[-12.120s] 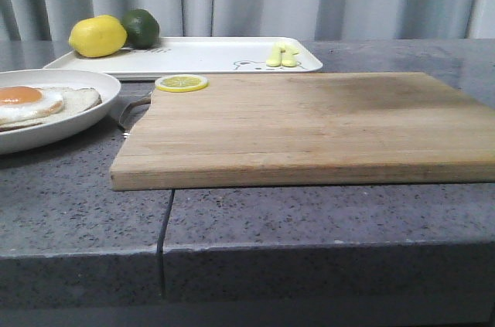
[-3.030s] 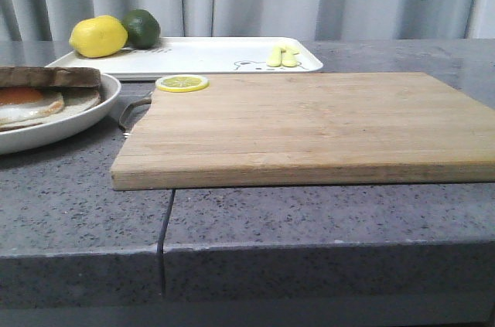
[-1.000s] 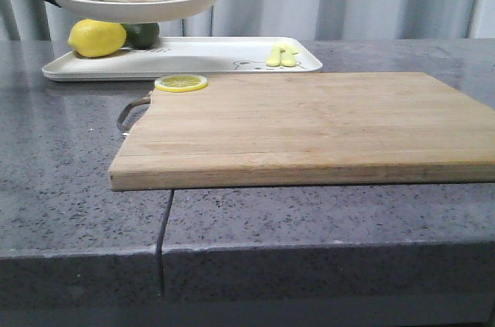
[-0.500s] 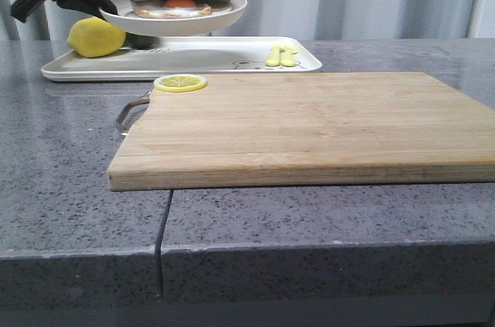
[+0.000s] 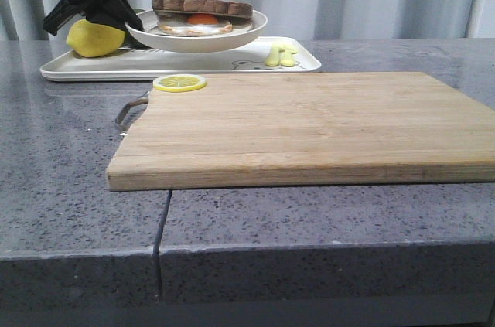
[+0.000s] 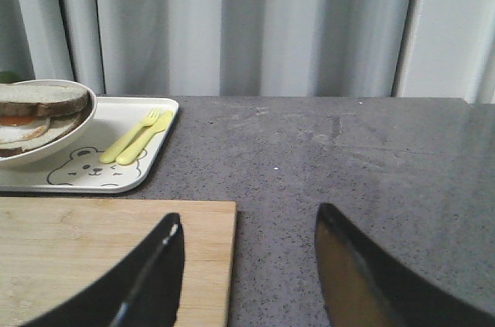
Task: Place bread and move sandwich to tray
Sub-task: 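Carry the plate with the left gripper over the bear-print tray, then lower the plate onto the tray and open the left gripper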
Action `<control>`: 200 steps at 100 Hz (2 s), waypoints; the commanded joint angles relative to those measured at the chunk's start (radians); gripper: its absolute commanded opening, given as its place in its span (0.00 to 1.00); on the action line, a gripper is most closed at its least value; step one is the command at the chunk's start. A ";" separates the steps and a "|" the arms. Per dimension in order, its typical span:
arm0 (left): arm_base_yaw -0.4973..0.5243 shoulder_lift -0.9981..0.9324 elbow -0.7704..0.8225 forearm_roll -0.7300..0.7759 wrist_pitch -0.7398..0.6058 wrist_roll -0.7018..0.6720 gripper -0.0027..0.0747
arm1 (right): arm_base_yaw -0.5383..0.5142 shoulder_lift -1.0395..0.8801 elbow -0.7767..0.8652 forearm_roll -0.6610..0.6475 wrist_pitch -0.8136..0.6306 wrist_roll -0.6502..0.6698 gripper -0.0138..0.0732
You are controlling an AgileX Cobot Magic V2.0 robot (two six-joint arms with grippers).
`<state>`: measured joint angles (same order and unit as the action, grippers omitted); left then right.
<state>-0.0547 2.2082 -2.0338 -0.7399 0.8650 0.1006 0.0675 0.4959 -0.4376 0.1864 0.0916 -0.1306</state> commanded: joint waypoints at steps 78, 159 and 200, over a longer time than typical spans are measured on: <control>-0.004 -0.024 -0.048 -0.066 -0.081 -0.008 0.01 | -0.008 0.000 -0.028 -0.007 -0.086 -0.004 0.61; -0.004 0.014 -0.053 -0.068 -0.085 -0.033 0.01 | -0.008 0.000 -0.028 -0.007 -0.086 -0.004 0.61; 0.005 0.014 -0.053 -0.066 -0.065 -0.037 0.30 | -0.008 0.000 -0.028 -0.007 -0.086 -0.004 0.61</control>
<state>-0.0547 2.2933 -2.0514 -0.7561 0.8209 0.0746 0.0675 0.4953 -0.4376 0.1864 0.0916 -0.1306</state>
